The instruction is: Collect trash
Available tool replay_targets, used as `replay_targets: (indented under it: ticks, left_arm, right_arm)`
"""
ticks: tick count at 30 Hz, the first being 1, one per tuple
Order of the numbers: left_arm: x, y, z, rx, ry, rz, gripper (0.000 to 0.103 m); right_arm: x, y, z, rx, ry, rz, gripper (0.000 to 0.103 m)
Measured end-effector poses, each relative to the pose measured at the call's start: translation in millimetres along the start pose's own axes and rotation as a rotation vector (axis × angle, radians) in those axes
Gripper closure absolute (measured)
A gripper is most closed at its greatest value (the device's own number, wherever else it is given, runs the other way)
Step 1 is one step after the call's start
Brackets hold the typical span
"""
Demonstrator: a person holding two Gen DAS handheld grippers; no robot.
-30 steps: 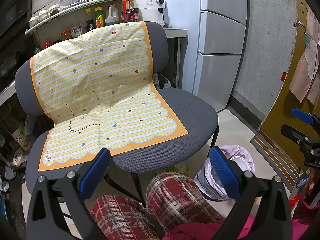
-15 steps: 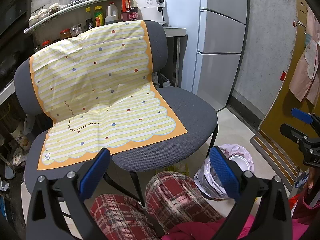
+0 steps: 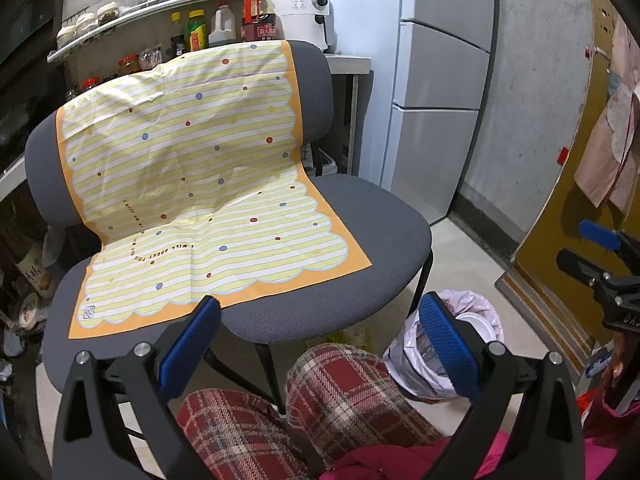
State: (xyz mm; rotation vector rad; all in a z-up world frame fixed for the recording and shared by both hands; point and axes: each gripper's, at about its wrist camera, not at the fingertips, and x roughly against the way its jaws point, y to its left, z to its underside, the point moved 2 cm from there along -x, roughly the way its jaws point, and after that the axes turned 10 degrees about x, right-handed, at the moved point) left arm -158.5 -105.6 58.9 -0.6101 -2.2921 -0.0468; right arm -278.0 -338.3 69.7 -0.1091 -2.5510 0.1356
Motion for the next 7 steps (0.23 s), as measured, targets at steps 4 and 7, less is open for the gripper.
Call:
replay_targets:
  ticks: [4,7]
  left_arm:
    - [-18.4,18.3,-3.0,0.055,0.023,-0.072,0.007]
    - [-41.8,43.8,-2.0,0.11,0.075,-0.121,0.007]
  right_arm:
    - [-16.7,7.7,-0.2,-0.017,0.015,-0.044,0.009]
    - [-45.7,17.5,-2.9,-0.017,0.042,-0.098,0.009]
